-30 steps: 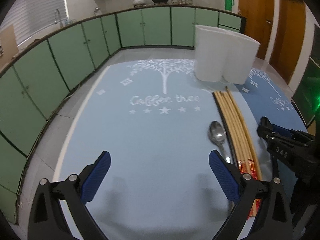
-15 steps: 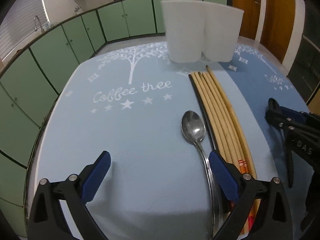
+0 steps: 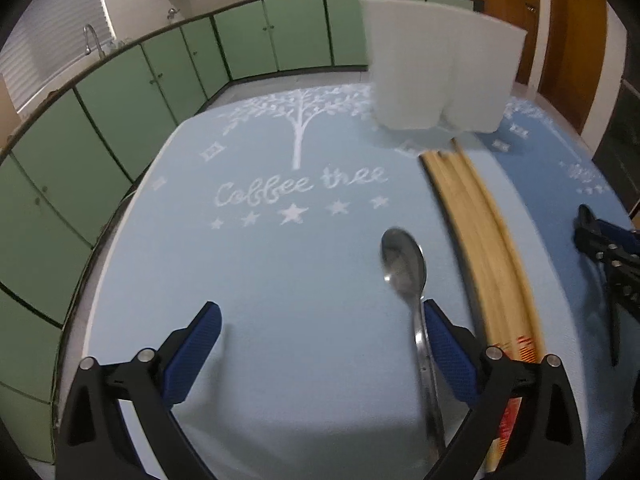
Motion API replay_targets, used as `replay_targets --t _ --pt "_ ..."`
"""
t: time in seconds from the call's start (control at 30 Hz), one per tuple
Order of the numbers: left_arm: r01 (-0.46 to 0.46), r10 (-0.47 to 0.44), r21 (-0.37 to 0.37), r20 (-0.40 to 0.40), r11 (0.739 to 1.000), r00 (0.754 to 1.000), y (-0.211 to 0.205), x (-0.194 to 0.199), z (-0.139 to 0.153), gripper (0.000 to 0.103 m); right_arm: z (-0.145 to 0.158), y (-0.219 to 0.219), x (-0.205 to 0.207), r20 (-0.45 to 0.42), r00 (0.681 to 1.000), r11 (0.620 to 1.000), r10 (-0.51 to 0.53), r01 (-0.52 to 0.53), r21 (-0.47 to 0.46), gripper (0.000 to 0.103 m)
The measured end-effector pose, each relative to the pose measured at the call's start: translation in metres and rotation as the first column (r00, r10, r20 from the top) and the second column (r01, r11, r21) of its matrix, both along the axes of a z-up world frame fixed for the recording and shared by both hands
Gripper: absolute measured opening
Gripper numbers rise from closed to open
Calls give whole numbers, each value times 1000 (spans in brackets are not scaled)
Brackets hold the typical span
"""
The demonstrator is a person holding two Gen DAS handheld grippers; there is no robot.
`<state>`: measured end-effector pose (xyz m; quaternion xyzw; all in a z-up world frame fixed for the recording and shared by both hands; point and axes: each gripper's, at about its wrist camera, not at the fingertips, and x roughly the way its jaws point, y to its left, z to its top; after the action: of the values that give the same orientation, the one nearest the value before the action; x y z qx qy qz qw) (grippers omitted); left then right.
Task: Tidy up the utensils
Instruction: 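Grasp the black plastic spoon with the right tool while the left tool grasps the silver spoon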
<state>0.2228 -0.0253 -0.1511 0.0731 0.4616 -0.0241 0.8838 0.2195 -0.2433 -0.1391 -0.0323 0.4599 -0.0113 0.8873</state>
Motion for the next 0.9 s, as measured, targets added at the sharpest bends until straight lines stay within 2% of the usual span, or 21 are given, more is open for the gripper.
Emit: replay_targets --t 0.2,0.3,0.57,0.7,0.73,0.77,0.8,0.9 --pt "0 0 -29 -5 1000 1000 -9 16 5 97 2 -15 8 -31 1000 998 3 -1 58 40" --pt "11 -11 -14 -24 1000 1000 -13 23 3 97 1 -20 11 -42 999 997 4 -1 82 41" --pt "-5 6 2 -46 1000 999 -16 33 -2 97 -1 -17 18 -49 999 997 10 -6 77 43" --pt "-19 17 -34 -59 999 998 -12 36 -6 96 -1 -14 20 -57 998 997 15 -10 73 44" --pt "-17 14 -57 -61 998 998 -11 36 -6 89 -1 -12 21 -59 998 997 17 -13 72 44" --pt "-16 11 -85 -65 996 998 -10 36 -5 82 -1 -11 21 -60 998 997 20 -16 73 40" --pt "-13 8 -92 -59 996 998 -11 35 -4 71 -1 -10 21 -61 998 997 25 -20 77 34" --pt "16 -23 -121 -58 993 998 -17 32 0 43 -1 -8 21 -65 998 997 14 -9 80 33"
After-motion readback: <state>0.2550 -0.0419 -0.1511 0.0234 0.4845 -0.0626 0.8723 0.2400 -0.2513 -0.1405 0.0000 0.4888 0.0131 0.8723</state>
